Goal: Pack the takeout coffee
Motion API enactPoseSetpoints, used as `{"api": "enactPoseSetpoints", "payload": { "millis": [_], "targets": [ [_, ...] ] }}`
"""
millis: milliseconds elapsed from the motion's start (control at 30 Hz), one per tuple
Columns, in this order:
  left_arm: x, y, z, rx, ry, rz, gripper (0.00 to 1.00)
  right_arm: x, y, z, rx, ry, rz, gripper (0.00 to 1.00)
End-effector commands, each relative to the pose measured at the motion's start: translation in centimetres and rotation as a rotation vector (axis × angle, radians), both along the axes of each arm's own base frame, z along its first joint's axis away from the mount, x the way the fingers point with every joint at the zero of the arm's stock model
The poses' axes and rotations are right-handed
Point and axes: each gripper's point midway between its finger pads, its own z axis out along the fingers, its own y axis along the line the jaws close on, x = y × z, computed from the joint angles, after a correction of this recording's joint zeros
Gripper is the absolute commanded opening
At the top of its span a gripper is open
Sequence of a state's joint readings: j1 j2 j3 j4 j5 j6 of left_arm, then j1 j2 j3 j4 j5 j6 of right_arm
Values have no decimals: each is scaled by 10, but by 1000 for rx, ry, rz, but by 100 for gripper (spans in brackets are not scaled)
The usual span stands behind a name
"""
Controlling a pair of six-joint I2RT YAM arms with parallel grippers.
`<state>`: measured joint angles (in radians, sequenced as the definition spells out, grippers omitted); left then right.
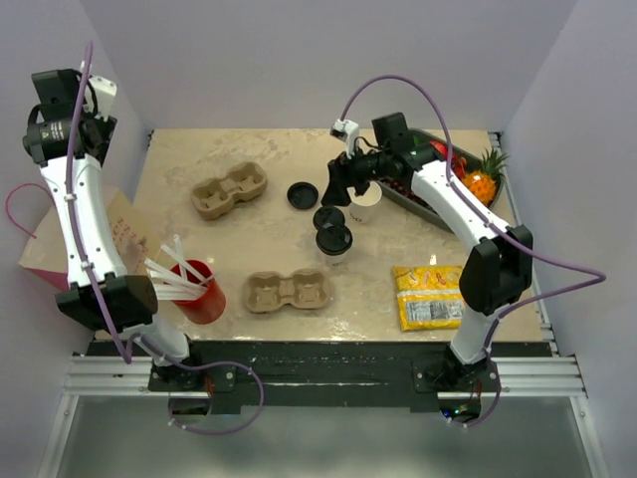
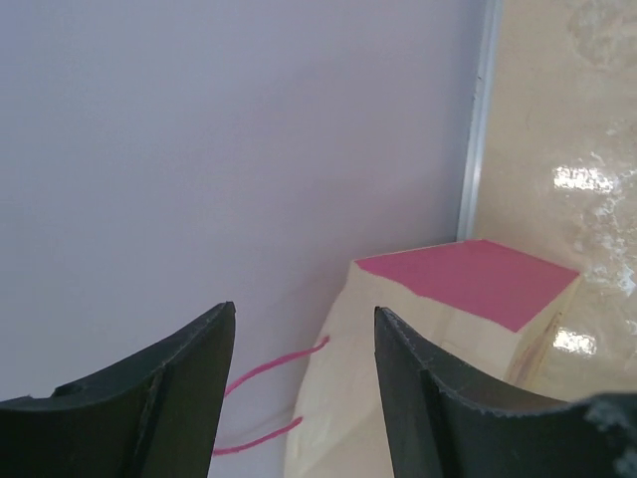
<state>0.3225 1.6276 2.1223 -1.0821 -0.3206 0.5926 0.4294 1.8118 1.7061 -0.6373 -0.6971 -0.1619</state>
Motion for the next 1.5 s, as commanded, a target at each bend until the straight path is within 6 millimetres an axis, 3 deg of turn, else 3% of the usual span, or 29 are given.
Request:
{"api": "enactPoseSetpoints", "payload": {
  "millis": [0, 267, 333, 633, 800, 967, 1167, 1467],
  "targets": [
    [2, 1, -24, -52, 57, 26, 59, -12, 2, 0, 35, 8, 33, 80],
    [6, 15, -60, -41, 218, 33, 57, -20, 3, -13, 64, 69, 21, 80],
    [7, 17, -61, -42, 222, 41, 56, -22, 3, -13, 65, 66, 23, 80],
    [-10, 30, -56, -33, 245, 98, 59, -26, 2, -20, 56, 91, 24, 80],
    [-11, 25, -34, -33, 158, 79, 62, -26, 2, -24, 53, 99, 23, 80],
    [-34, 35, -72, -83, 301, 114, 60, -24, 4, -25, 57, 106, 19, 80],
    [-42, 61, -76, -110, 292, 186, 60, -24, 5, -27, 58, 112, 21, 80],
    [-32, 50, -111, -230, 359, 130, 52, -20, 7, -27, 63, 116, 25, 80]
  ]
}}
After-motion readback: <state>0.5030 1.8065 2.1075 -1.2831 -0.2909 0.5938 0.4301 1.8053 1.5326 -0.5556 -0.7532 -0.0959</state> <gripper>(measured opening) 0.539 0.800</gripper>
